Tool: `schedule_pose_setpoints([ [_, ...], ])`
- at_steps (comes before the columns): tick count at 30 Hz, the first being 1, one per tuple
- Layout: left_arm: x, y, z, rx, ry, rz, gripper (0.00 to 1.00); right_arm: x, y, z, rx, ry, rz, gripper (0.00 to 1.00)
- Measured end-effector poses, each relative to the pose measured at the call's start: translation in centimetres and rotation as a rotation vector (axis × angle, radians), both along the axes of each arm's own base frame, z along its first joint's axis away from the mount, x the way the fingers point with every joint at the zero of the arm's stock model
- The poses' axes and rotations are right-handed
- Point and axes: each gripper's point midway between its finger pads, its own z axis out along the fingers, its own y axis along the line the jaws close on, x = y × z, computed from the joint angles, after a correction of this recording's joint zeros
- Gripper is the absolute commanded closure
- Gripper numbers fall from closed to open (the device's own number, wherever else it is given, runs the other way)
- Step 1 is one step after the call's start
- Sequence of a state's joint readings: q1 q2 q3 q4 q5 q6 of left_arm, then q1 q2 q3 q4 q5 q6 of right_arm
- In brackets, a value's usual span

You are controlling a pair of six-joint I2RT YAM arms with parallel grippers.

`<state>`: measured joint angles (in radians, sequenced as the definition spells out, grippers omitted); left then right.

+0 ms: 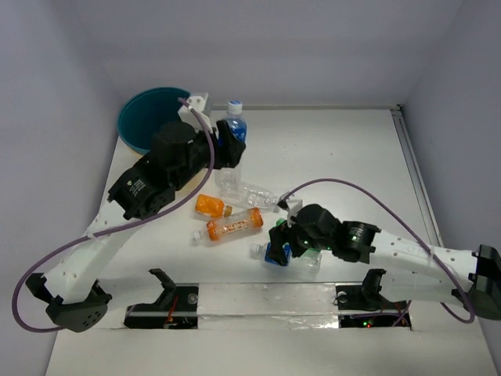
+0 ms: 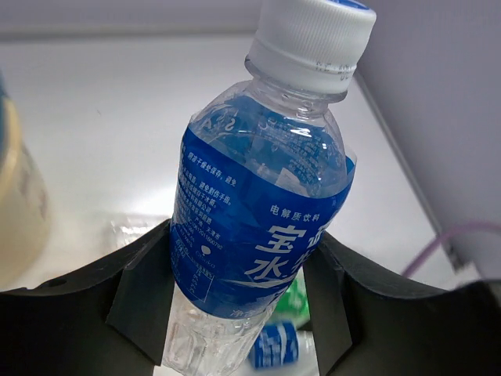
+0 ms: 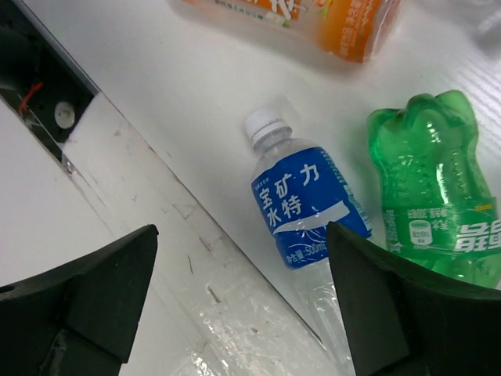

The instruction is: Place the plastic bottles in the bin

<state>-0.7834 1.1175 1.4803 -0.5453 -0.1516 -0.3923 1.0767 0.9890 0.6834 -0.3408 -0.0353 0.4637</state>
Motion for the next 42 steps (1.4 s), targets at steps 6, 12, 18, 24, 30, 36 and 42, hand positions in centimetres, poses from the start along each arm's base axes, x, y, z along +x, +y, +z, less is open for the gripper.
schedule_pose_setpoints([
  [6, 4.1, 4.2, 4.9, -0.083, -0.153, 0.197, 0.61, -0.4, 0.8, -2.2, -0.165, 0.005, 0.009, 0.0],
  [12, 7.9, 10.3, 10.6, -0.129, -0.307, 0.423, 0.59, -0.5, 0.3, -4.1, -0.288, 0.011, -0.003, 0.0],
  [18, 13.7, 15.4, 13.1, -0.136, -0.362, 0.588, 0.58, -0.2, -0.9, -4.7, -0.364, 0.007, -0.038, 0.0],
  [24, 19.3, 17.5, 8.5, -0.07, -0.271, 0.645, 0.58, -0.2, -1.1, -5.0, -0.412, 0.011, -0.039, 0.0],
  [30, 21.2, 18.6, 3.1, -0.016, -0.194, 0.68, 0.57, -0.4, -0.7, -6.3, -0.496, 0.018, -0.012, 0.0],
  [36, 21.3, 19.2, -1.8, 0.013, -0.158, 0.707, 0.45, -0.9, -1.0, -7.6, -0.56, 0.028, 0.02, 0.03],
  [42, 20.4, 19.4, -4.0, 0.016, -0.138, 0.716, 0.17, -1.3, -0.2, -8.3, -0.589, 0.032, 0.049, 0.0],
])
